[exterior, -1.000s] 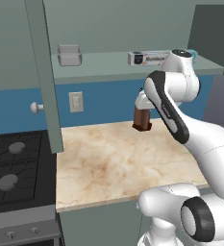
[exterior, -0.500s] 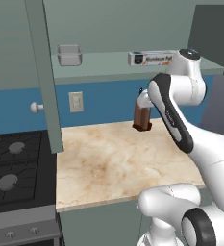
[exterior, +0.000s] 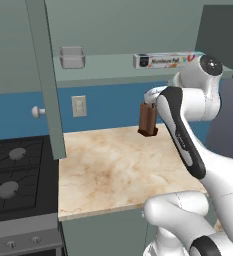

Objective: Retrieve the tupperware and aluminum foil from the cabinet and place them on the dining counter near the plate with potato and mushroom to prepare for storing leftovers.

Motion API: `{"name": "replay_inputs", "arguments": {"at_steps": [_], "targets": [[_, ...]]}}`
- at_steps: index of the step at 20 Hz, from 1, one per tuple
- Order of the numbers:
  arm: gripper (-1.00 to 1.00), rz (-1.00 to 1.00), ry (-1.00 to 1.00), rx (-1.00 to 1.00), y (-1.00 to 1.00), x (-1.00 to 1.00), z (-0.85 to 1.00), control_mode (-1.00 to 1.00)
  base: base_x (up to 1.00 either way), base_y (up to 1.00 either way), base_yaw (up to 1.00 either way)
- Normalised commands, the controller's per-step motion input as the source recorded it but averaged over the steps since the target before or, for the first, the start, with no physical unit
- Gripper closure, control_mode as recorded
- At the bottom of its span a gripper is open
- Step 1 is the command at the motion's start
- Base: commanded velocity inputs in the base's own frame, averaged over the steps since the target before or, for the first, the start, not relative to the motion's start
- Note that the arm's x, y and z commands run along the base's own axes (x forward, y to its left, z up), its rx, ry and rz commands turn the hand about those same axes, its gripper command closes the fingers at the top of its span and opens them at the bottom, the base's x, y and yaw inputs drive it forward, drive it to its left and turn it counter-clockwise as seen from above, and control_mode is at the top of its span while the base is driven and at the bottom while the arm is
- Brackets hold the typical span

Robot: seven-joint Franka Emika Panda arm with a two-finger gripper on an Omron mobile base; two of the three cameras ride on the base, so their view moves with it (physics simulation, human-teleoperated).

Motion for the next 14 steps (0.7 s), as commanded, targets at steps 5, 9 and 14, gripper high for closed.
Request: {"name": "replay_inputs", "arguments": {"at_steps": [5, 9, 14], "targets": [[-1.00, -0.09, -0.06, 0.00, 0.20, 0.09, 0.50, -1.00, 0.00, 0.00, 0.00], [-1.00, -0.19, 0.00, 0.00, 0.22, 0.18, 0.40, -1.00, 0.00, 0.00, 0.00], [-1.00, -0.23, 0.00, 0.00, 0.25, 0.19, 0.30, -1.00, 0.00, 0.00, 0.00]]}}
